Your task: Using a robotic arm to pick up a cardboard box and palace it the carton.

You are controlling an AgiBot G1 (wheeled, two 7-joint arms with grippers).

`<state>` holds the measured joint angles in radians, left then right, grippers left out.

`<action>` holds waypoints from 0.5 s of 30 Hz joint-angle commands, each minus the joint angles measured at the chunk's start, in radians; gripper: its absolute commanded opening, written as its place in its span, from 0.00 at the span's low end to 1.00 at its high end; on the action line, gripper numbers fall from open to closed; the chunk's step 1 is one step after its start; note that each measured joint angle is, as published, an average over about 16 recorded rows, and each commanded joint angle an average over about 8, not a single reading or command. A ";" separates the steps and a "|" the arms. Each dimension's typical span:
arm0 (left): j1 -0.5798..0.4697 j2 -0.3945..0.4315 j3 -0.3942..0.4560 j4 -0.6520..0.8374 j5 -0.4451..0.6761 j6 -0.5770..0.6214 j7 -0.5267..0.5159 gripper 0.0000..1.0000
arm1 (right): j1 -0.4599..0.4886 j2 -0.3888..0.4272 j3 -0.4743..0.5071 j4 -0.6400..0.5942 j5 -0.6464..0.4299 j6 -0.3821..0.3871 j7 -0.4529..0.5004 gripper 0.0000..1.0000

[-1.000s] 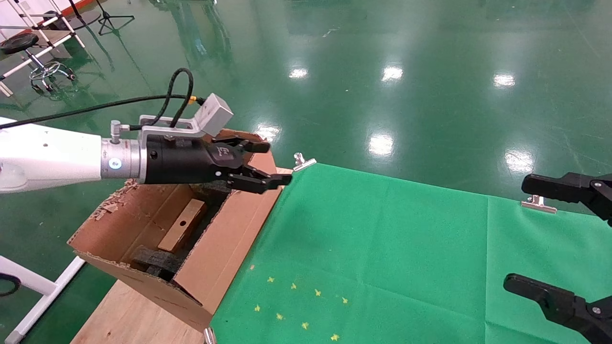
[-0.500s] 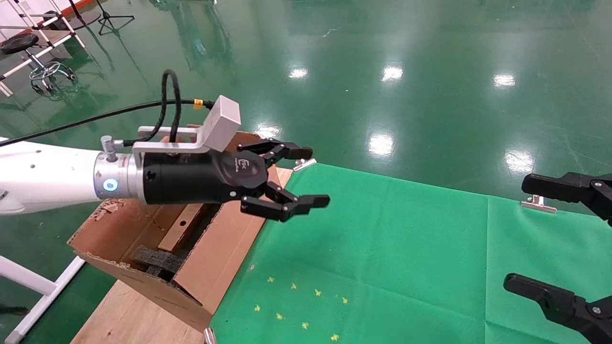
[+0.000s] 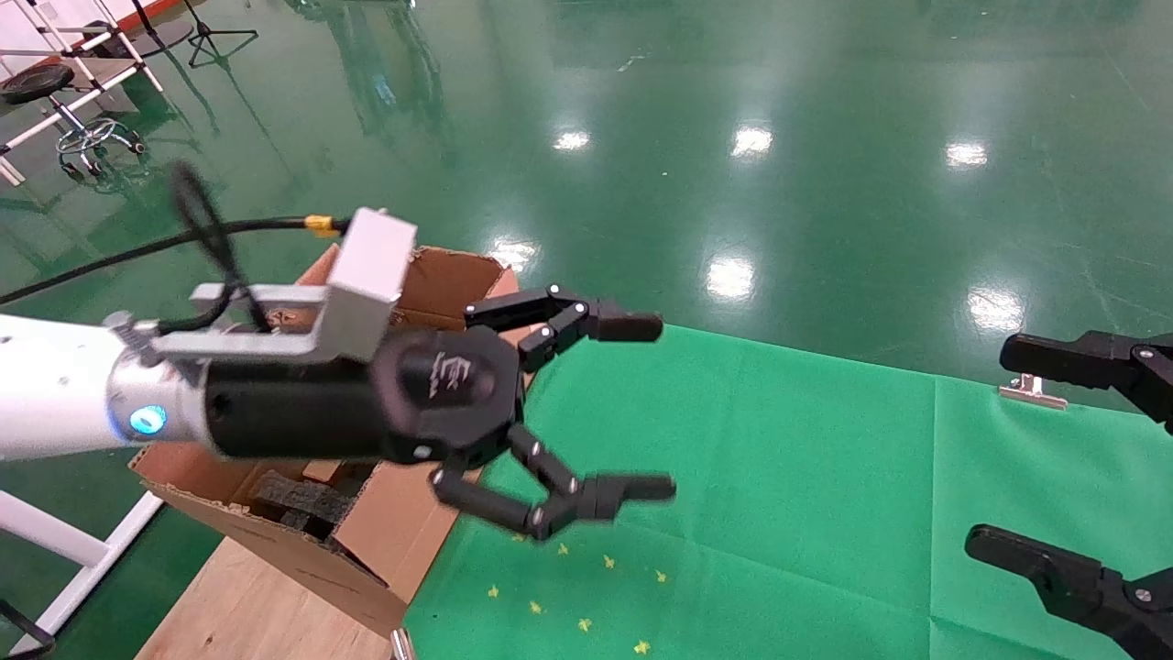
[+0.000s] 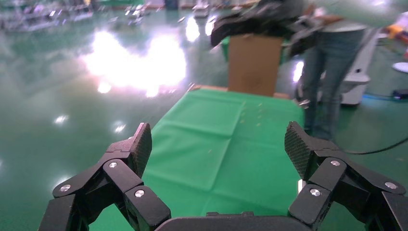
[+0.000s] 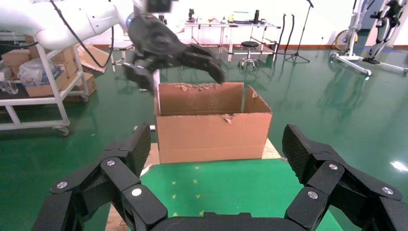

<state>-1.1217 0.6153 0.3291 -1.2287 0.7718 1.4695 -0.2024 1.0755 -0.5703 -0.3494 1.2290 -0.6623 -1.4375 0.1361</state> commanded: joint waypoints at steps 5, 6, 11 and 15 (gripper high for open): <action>0.057 -0.005 -0.060 -0.068 -0.051 0.033 0.016 1.00 | 0.000 0.000 0.000 0.000 0.000 0.000 0.000 1.00; 0.061 -0.005 -0.064 -0.072 -0.054 0.035 0.017 1.00 | 0.000 0.000 0.000 0.000 0.000 0.000 0.000 1.00; 0.066 -0.006 -0.069 -0.077 -0.060 0.038 0.018 1.00 | 0.000 0.000 0.000 0.000 0.000 0.000 0.000 1.00; 0.061 -0.006 -0.063 -0.070 -0.055 0.034 0.017 1.00 | 0.000 0.000 0.000 0.000 0.000 0.000 0.000 1.00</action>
<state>-1.0605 0.6096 0.2651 -1.2996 0.7167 1.5043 -0.1851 1.0753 -0.5703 -0.3493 1.2287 -0.6623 -1.4372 0.1361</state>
